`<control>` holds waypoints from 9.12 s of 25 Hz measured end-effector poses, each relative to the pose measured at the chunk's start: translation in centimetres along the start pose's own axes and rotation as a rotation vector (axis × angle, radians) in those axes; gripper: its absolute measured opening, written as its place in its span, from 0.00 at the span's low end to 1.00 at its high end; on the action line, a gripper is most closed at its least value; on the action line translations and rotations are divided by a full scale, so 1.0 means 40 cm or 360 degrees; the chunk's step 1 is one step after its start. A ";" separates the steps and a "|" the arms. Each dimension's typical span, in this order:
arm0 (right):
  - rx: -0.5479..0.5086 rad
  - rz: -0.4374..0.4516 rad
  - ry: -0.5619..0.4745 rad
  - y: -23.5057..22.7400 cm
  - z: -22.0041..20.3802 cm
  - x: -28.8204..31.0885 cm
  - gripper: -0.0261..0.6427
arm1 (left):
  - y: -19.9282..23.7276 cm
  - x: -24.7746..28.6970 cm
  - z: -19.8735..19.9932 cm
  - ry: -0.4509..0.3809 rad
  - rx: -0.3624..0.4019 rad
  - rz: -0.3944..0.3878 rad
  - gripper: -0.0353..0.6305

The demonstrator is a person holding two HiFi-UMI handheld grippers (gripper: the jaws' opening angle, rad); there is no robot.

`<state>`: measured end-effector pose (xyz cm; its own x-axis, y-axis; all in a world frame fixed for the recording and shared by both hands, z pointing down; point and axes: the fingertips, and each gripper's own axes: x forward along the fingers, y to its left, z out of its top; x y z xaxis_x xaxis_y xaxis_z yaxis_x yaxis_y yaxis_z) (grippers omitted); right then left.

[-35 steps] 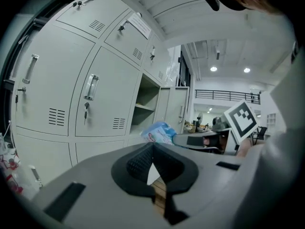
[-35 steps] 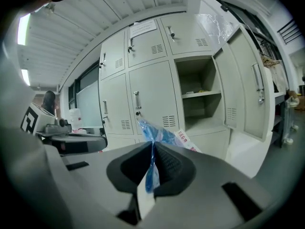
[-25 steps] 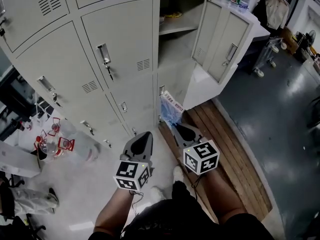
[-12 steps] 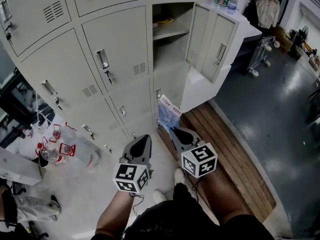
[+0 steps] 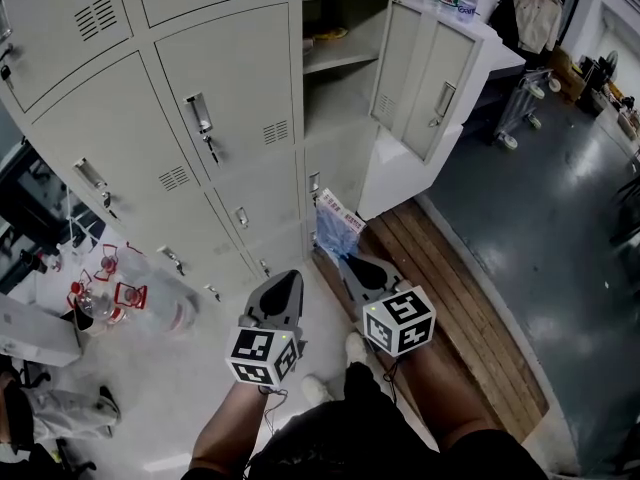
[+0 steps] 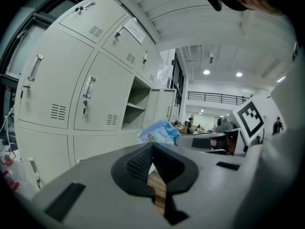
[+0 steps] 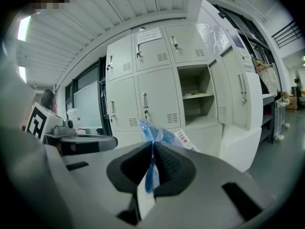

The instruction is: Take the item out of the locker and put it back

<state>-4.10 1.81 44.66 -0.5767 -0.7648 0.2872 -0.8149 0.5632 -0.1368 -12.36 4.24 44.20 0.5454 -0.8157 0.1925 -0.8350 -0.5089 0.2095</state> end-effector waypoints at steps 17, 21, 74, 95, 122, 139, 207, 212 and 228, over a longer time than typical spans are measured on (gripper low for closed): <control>-0.0069 0.0029 0.0005 -0.183 0.034 0.020 0.07 | -0.052 0.186 0.009 0.0034 -0.0004 0.0020 0.06; -0.0129 0.0042 -0.0002 -0.253 0.069 0.037 0.07 | -0.065 0.258 0.036 0.0021 -0.0001 0.0030 0.06; -0.0531 0.0232 -0.0072 -0.672 0.360 0.629 0.07 | 0.188 0.843 0.245 -0.0088 0.0123 0.0150 0.06; -0.0577 0.0173 0.0141 -0.773 0.259 0.922 0.07 | 0.304 0.945 0.185 0.0047 0.0099 0.0074 0.06; -0.0669 0.0235 0.0454 -0.785 0.142 1.016 0.23 | 0.322 0.946 0.145 0.0104 0.0074 0.0072 0.06; -0.0661 0.0216 0.0284 -0.763 0.212 0.931 0.04 | 0.291 0.915 0.171 0.0058 0.0090 0.0109 0.06; -0.0067 -0.0161 -0.0096 -0.077 0.086 0.038 0.04 | 0.022 0.088 0.054 -0.0033 0.0088 -0.0127 0.06; -0.0074 -0.0171 -0.0101 -0.058 0.084 0.034 0.04 | 0.025 0.071 0.053 -0.0039 0.0093 -0.0134 0.06; -0.0058 -0.0193 -0.0094 -0.050 0.068 0.027 0.04 | 0.029 0.057 0.041 -0.0029 0.0097 -0.0149 0.06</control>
<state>-3.25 -1.00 42.69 -0.4772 -0.8445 0.2431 -0.8769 0.4756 -0.0695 -12.22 1.32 43.30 0.6203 -0.7684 0.1573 -0.7836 -0.5984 0.1670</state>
